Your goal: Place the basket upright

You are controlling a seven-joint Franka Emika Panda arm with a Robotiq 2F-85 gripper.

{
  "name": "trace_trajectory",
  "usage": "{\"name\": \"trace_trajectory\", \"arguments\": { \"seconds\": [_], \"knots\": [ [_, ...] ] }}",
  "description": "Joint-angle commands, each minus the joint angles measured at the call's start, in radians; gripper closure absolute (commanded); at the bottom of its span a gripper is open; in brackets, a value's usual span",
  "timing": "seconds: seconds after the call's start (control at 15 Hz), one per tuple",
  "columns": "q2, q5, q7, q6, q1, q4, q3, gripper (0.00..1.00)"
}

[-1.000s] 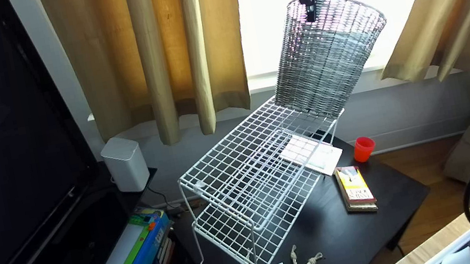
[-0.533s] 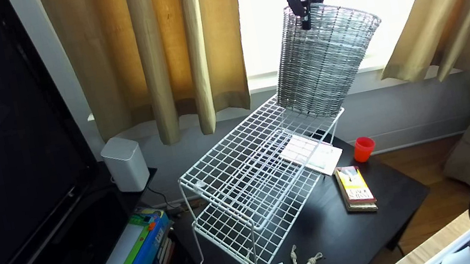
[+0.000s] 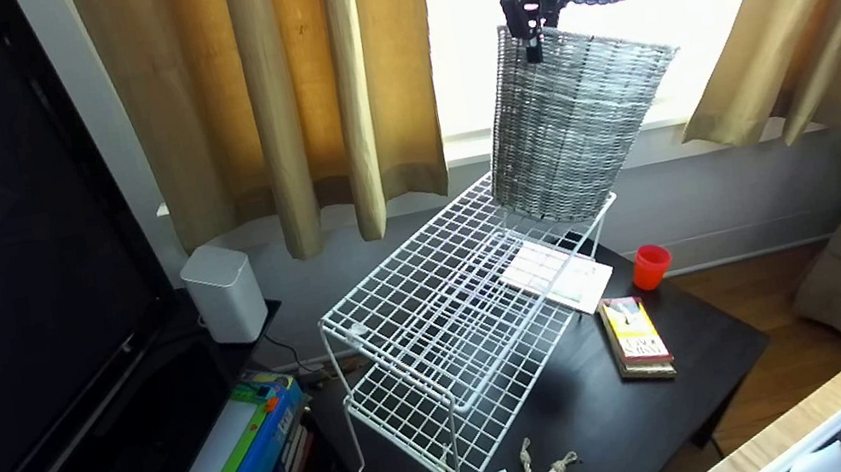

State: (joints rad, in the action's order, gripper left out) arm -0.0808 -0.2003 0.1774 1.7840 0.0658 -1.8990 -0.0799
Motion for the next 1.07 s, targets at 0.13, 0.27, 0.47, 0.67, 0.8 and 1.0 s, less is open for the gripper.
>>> {"name": "trace_trajectory", "arguments": {
  "seconds": [0.13,0.27,0.47,0.67,0.8,1.0],
  "knots": [
    [-0.051,0.019,-0.001,-0.024,0.011,-0.034,-0.002,0.09],
    [-0.053,0.023,0.0,-0.027,0.01,-0.032,-0.001,0.0],
    [-0.052,0.066,0.017,-0.053,0.009,-0.02,0.005,0.0],
    [-0.052,0.139,0.042,-0.095,0.006,-0.002,0.016,0.0],
    [-0.06,0.204,0.075,-0.127,0.003,0.012,0.028,0.0],
    [-0.086,0.226,0.096,-0.162,-0.003,0.032,0.04,0.0]
  ]
}}
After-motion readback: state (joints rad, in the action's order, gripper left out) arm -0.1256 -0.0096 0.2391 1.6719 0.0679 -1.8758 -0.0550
